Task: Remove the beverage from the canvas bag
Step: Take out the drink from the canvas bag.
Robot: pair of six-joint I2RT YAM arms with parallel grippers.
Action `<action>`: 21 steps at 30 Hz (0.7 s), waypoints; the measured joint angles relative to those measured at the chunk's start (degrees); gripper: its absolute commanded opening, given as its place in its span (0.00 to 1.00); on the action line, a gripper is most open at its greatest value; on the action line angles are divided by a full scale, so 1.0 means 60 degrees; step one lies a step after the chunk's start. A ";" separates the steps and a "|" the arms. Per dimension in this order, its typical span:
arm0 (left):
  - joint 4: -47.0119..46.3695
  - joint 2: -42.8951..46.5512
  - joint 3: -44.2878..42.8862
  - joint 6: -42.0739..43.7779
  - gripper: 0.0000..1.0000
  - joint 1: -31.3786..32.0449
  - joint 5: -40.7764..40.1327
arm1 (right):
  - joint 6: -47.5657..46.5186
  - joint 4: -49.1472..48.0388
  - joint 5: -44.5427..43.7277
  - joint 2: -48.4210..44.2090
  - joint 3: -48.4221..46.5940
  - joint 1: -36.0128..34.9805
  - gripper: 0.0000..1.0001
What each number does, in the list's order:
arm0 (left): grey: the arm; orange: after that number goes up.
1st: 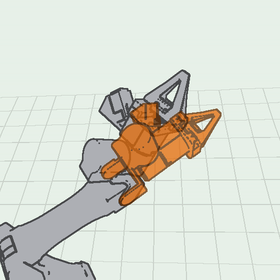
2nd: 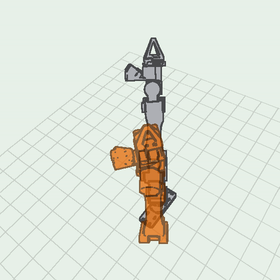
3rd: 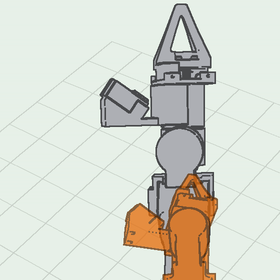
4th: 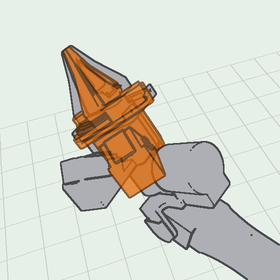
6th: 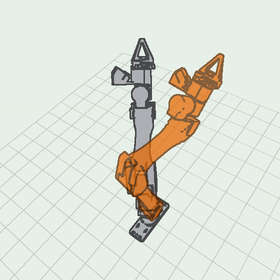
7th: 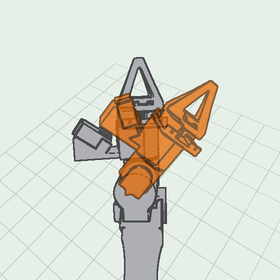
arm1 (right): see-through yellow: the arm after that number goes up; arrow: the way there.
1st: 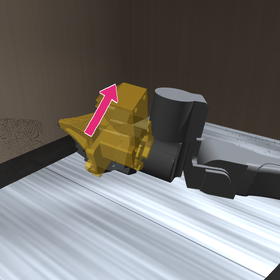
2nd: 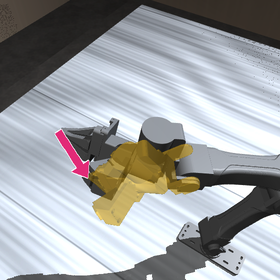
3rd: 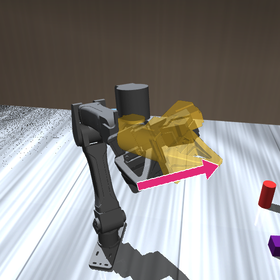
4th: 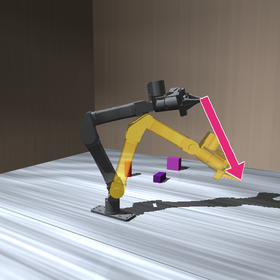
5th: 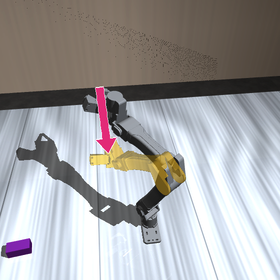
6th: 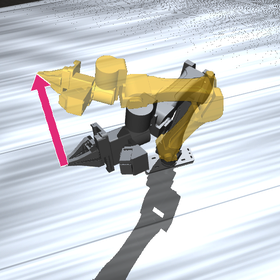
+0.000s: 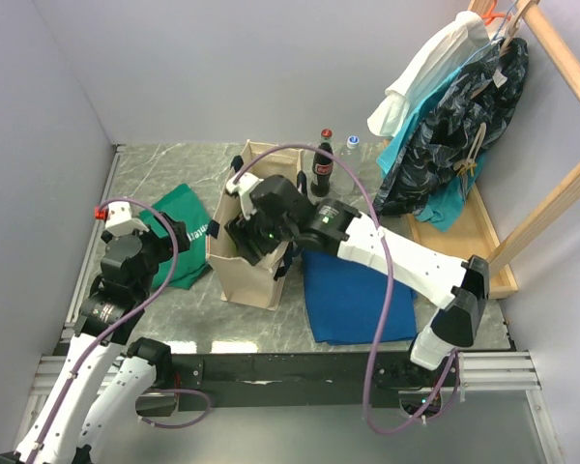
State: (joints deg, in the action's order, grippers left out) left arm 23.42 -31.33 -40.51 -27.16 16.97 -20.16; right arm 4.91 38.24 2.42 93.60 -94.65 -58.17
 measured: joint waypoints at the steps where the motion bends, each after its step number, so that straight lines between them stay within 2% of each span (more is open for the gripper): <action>1: 0.0000 -0.0007 0.0000 0.0004 0.96 0.0000 0.0000 | -0.0033 0.0022 0.0018 -0.0087 0.0087 -0.0106 0.76; 15: 0.0004 -0.0189 0.0000 0.0004 0.96 0.0000 -0.0036 | -0.0171 -0.0098 -0.0277 -0.0681 0.0699 -0.0390 0.76; 21: 0.0007 -0.0127 0.0000 0.0004 0.96 0.0000 -0.0036 | -0.0251 -0.0302 -0.0630 0.0091 -0.0007 -0.0248 0.76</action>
State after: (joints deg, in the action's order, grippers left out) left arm 23.46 -32.10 -40.51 -27.14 16.97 -20.38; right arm 3.40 36.42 -1.37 94.15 -94.70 -59.66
